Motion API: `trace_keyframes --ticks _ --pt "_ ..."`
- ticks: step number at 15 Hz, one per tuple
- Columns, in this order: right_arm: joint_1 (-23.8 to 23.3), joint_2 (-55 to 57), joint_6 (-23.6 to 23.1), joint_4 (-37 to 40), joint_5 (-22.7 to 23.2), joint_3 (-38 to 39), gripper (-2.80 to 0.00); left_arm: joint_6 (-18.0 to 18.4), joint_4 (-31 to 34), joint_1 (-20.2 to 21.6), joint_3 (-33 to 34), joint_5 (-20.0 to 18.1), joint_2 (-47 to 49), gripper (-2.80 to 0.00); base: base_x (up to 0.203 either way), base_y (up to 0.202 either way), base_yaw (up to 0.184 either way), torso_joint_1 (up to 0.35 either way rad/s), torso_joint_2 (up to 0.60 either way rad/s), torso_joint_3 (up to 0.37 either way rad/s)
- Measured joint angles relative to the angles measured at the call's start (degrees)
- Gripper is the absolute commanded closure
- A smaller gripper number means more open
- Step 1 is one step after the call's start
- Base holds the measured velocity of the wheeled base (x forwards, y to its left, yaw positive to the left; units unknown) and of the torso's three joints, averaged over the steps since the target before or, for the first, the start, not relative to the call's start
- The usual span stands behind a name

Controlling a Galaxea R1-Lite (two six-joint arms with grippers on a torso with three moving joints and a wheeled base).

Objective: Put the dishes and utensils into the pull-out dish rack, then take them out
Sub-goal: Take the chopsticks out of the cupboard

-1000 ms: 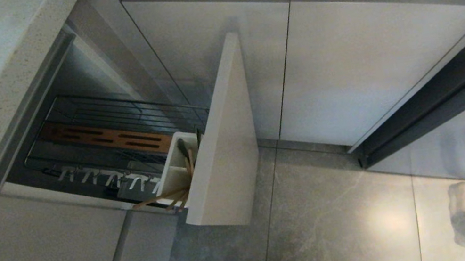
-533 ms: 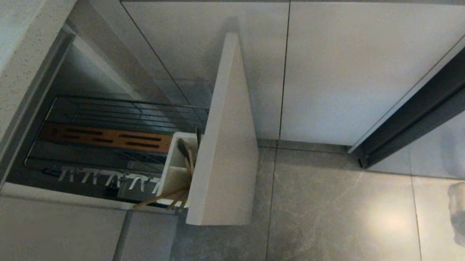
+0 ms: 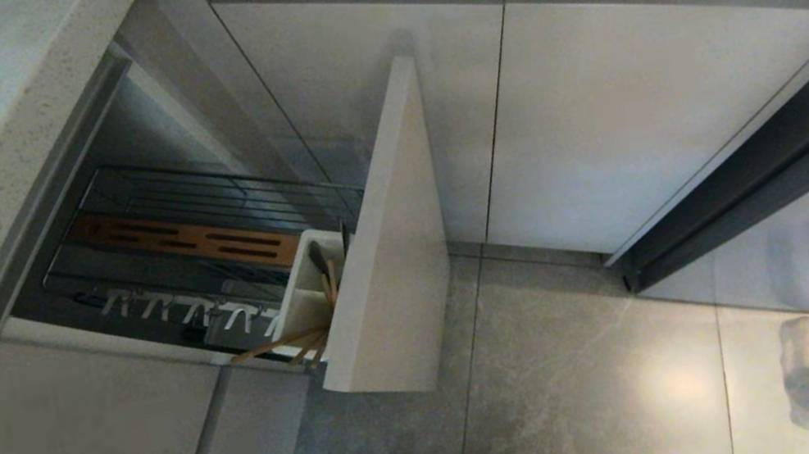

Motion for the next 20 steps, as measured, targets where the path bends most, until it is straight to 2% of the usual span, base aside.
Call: trace_keyframes --ticks 10,11,12,20 --pt "0.0 0.0 0.0 0.0 -0.02 0.0 0.0 0.01 0.85 -1.28 -0.67 -0.1 1.92 0.0 0.0 0.0 0.0 0.0 0.0 0.0" --pt "0.0 0.0 0.0 0.0 -0.02 0.0 0.0 0.0 0.84 -1.28 -0.67 -0.11 1.93 -0.92 0.0 0.0 0.0 0.0 0.0 0.0" --pt "0.0 0.0 0.0 0.0 -0.02 0.0 0.0 -0.08 0.97 -1.32 -0.67 -0.16 2.0 -2.8 0.0 0.0 0.0 0.0 0.0 0.0" --pt "0.0 0.0 0.0 0.0 -0.02 0.0 0.0 -0.15 2.55 -1.27 -0.71 -0.35 1.87 -2.8 0.0 0.0 0.0 0.0 0.0 0.0"
